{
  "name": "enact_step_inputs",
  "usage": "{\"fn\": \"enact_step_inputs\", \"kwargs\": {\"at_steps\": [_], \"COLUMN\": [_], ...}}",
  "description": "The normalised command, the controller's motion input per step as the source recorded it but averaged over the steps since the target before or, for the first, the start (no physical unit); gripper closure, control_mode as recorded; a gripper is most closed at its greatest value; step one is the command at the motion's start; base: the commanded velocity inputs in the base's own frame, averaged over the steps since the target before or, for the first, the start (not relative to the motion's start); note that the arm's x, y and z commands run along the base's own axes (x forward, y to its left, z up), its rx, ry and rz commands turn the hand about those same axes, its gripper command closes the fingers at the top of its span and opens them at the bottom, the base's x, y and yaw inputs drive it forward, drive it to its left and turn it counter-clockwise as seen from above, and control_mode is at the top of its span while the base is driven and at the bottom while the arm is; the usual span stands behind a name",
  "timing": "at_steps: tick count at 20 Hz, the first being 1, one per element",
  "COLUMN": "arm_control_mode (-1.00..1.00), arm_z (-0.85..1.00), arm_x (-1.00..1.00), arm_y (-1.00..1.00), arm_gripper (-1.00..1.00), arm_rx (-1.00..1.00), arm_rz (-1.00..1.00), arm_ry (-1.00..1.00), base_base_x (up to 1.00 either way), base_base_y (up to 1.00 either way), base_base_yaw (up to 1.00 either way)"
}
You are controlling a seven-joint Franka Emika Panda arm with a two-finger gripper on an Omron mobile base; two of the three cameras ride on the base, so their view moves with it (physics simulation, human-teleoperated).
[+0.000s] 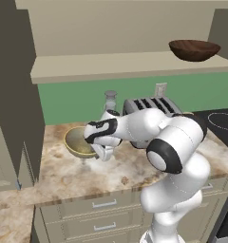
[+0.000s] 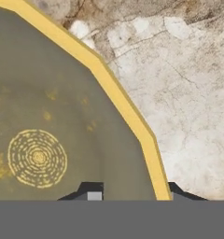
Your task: Pick both bowls and place them on the counter. Then place the carrot in one bowl and place the sugar cube in the other bowl.
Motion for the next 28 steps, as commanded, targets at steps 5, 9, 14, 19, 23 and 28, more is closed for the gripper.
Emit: {"fn": "enact_step_inputs", "kwargs": {"at_steps": [5,9,14,19,23,28], "arm_control_mode": [-1.00,-1.00,-1.00,-1.00,-1.00,-1.00], "arm_z": [-0.04,0.06,0.16,0.17,0.21,0.32], "arm_x": [0.00,0.00,-0.08,-0.30,-0.41,-0.39], "arm_y": [0.00,0.00,0.00,-0.06,-0.15,-0.23], "arm_gripper": [-1.00,-1.00,-1.00,-1.00,-1.00,-1.00], "arm_rx": [0.00,0.00,0.01,0.01,0.03,0.00], "arm_rz": [0.00,0.00,0.00,0.00,0.00,0.00], "arm_ry": [0.01,0.00,-0.02,-0.02,-0.04,-0.04], "base_base_x": [0.00,0.00,0.00,0.00,0.00,0.00], "base_base_y": [0.00,0.00,0.00,0.00,0.00,0.00], "base_base_yaw": [0.00,0.00,0.00,0.00,0.00,0.00]}}
